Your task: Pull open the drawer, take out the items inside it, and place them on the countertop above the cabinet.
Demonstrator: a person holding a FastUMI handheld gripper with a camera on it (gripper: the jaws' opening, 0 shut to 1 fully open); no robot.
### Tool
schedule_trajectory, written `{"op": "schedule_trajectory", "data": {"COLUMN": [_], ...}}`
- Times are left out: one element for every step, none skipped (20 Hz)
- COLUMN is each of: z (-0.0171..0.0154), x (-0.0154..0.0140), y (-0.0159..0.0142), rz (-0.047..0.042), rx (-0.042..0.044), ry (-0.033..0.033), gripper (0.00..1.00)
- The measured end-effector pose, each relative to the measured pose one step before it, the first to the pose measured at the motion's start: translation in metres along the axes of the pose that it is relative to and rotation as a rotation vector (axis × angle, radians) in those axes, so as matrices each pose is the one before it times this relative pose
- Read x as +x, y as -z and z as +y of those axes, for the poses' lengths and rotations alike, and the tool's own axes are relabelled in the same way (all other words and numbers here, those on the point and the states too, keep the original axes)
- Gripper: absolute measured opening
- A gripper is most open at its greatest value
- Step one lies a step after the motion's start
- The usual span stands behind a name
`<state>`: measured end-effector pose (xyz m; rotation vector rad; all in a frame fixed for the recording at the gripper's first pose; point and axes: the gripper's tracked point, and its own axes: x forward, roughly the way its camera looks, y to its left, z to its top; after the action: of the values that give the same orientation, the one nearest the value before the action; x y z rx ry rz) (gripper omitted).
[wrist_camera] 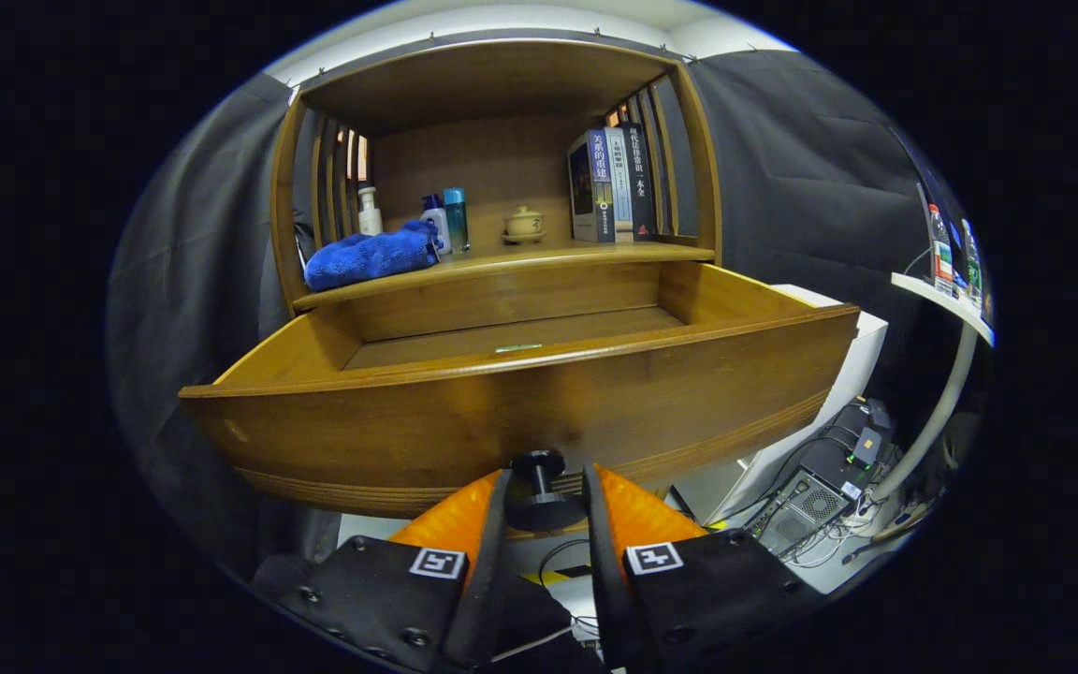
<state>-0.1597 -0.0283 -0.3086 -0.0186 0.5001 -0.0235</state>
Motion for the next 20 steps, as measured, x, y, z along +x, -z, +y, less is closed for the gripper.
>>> {"op": "schedule_trajectory", "data": {"z": [-0.00019,-0.00043,0.00378,0.00340,0.00073,0.00382,0.00469,0.00153,0.00179,0.00108,0.00113,0.00123,0.00101,0.00102,-0.00015,0.00066,0.00000,0.00044,0.00267,0.00093], "x": [-0.00261,-0.00164,-0.00337,-0.00430,-0.00389,-0.00428,-0.00361,-0.00408,-0.00323,-0.00268,-0.00198,-0.00111,0.00064,0.00178,0.00350,0.00516,0.00617,0.00693,0.00793,0.00971], "y": [-0.00367,-0.01014,-0.00788,-0.00515,-0.01015,-0.00948,-0.00854,-0.00753,-0.00877,-0.00843,-0.00957,-0.01008,-0.00934,-0.00942,-0.00996,-0.00809,-0.00636,-0.00610,-0.00631,-0.00567], "rz": [-0.00959,-0.01101,-0.01165,-0.00546,-0.01162,-0.01679,-0.01037,-0.00969,-0.01136,-0.01096,-0.01164,-0.01304,-0.01015,-0.00908,-0.01110,-0.00747,-0.00370,-0.00164,-0.00191,0.00486], "rx": [0.00243,0.00030,-0.00726,-0.02098,-0.02578,-0.01263,-0.00440,0.00046,0.00604,0.01027,0.01463,0.01476,0.01500,0.01258,0.00672,-0.00031,-0.00365,0.00034,0.00760,0.00977], "ry": [0.00794,0.00165,-0.00676,-0.00116,-0.00365,-0.01305,-0.01206,-0.00675,-0.00668,-0.00430,-0.00493,-0.00623,-0.00574,-0.00476,-0.00350,-0.00321,-0.00148,-0.00129,-0.00624,-0.00092], "gripper": [0.55,0.61,0.66,0.72,0.78,0.84,0.89,0.93,0.97,0.98,0.98,0.98,0.98,0.98,0.98,0.98,0.98,0.98,0.98,0.98]}}
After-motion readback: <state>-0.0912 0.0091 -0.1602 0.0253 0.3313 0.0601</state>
